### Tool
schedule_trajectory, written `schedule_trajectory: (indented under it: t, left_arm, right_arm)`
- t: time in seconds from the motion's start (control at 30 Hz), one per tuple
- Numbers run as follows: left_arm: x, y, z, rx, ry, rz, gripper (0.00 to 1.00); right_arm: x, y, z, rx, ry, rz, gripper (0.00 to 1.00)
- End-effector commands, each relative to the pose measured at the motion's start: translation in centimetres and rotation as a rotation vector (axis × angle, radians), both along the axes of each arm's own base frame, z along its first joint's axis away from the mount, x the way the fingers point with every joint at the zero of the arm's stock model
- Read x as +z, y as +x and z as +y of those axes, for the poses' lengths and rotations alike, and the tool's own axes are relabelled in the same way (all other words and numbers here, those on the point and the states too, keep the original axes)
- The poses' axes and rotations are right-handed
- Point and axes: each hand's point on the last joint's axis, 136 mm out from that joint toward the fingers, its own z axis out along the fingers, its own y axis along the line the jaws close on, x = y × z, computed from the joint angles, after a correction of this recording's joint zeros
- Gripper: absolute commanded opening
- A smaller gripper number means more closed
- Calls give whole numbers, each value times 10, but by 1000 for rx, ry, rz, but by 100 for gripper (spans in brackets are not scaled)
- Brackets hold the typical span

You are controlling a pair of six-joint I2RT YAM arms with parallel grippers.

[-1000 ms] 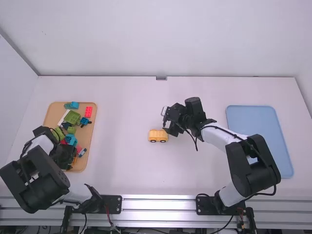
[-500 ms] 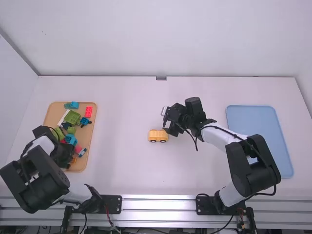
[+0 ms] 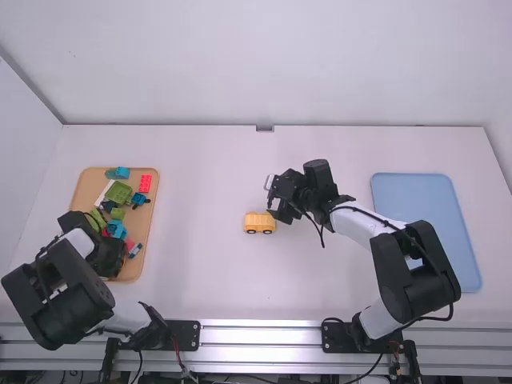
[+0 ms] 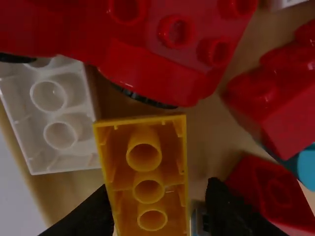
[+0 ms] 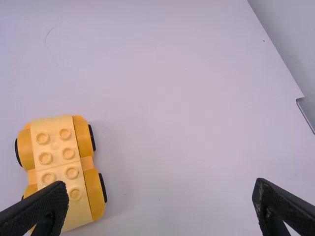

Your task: Assemble lego blocks to make yellow taxi

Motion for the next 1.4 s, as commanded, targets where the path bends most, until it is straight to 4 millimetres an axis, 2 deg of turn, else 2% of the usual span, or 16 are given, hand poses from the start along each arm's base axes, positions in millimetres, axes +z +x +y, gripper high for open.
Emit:
schedule_trajectory:
  t: [0.0, 0.23, 0.3, 0.33, 0.5, 0.63, 0.77, 0.93, 0.97, 1.03, 1.1, 1.13, 1.2, 1.27, 1.3, 1.37]
  left_arm:
    - [-3, -1, -6, -11, -24, 4, 42]
    - [-6, -2, -6, -11, -15, 3, 33]
    - [-8, -3, -5, -7, -11, -4, 22]
    - [-8, -1, -6, -11, -13, -9, 20]
    - [-2, 8, -10, -11, -57, -68, 21]
    - [15, 14, -8, -10, -54, -105, 19]
    - [45, 21, -6, -20, -14, -166, 19]
    - [109, 54, -15, -159, 55, -420, 19]
    - [138, 68, -22, -256, 109, -543, 21]
    - [157, 76, -30, -300, 133, -617, 22]
    - [194, 92, -51, -440, 174, -775, 24]
    - [214, 102, -69, -559, 190, -869, 24]
    - [223, 106, -79, -620, 196, -913, 24]
    - [252, 122, -125, -871, 210, -1066, 21]
    - [254, 124, -130, -898, 212, -1077, 21]
    - [260, 135, -160, -1050, 214, -1137, 16]
  right_arm:
    - [6, 0, 1, 1, 13, -9, 99]
    - [7, 1, 1, 1, 14, -11, 99]
    - [7, 1, 1, 1, 14, -11, 98]
    - [7, 1, 2, 1, 14, -12, 98]
    - [8, 1, 2, 4, 18, -13, 98]
    - [12, 3, 4, 7, 31, -29, 99]
    - [24, 8, 11, -46, 127, 9, 99]
    - [54, 13, 26, -30, 277, -6, 99]
    - [70, 15, 34, -19, 356, -6, 99]
    - [81, 15, 38, -12, 406, 1, 99]
    - [102, 14, 46, 4, 503, 50, 99]
    - [111, 12, 49, 19, 539, 81, 98]
    - [115, 11, 51, 33, 553, 98, 99]
    - [135, 4, 60, 90, 605, 168, 99]
    - [136, 4, 60, 93, 608, 173, 99]
    - [145, 4, 59, 108, 627, 210, 99]
